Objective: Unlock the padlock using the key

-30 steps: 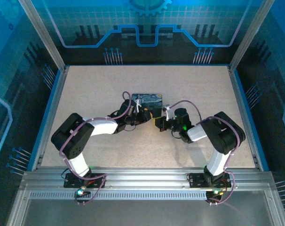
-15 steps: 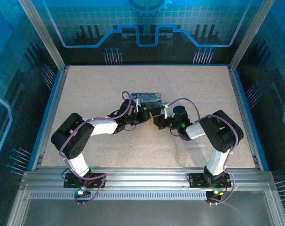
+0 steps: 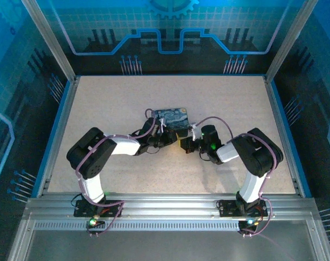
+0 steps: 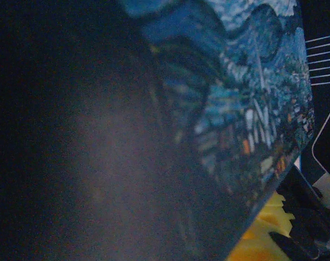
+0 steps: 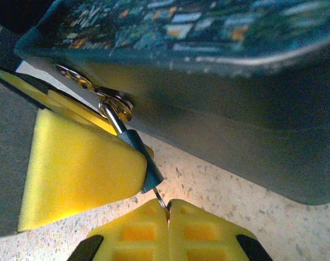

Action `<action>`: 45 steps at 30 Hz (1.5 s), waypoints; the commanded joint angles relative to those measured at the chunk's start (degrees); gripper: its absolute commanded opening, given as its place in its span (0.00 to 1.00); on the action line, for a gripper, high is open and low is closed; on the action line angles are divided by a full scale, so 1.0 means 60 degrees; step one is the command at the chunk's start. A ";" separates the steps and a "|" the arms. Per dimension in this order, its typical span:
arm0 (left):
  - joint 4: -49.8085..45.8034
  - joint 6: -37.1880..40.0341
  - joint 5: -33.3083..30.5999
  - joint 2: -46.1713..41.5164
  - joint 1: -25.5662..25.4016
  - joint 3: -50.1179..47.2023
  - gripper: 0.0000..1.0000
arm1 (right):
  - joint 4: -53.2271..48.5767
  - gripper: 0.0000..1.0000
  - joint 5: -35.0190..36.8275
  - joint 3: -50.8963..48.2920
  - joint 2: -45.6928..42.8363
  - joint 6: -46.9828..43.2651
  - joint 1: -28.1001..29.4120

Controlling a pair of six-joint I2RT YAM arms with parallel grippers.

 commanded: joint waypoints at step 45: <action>0.2721 -0.3765 -0.2080 -0.1711 -0.0721 -0.2871 0.47 | -0.3214 0.00 -0.0120 0.0721 -0.1564 0.3814 0.0735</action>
